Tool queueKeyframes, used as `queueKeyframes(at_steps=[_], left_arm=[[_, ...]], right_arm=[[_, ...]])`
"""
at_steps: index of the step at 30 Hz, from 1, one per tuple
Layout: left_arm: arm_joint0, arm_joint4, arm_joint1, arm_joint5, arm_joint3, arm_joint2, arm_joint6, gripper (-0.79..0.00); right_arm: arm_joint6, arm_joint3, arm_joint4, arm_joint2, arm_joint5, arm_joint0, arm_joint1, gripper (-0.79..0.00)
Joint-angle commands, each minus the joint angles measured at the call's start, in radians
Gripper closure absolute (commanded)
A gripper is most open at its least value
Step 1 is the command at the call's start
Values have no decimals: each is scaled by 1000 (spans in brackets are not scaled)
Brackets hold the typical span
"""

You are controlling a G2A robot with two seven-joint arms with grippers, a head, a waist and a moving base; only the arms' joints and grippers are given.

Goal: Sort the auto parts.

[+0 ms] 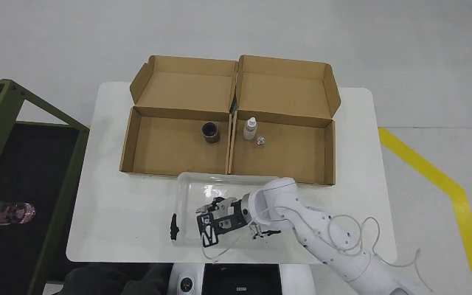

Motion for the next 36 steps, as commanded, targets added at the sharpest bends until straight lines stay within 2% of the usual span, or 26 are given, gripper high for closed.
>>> queueKeyframes(at_steps=[1, 18, 36], left_arm=[[0, 0, 0, 0, 0, 0, 0, -785], [0, 0, 0, 0, 0, 0, 0, -785], [0, 0, 0, 0, 0, 0, 0, -785]], right_arm=[[2, -18, 7, 13, 2, 5, 2, 0], [2, -118, 79, 85, 50, 29, 15, 0], [-31, 19, 148, 77, 146, 190, -16, 0]])
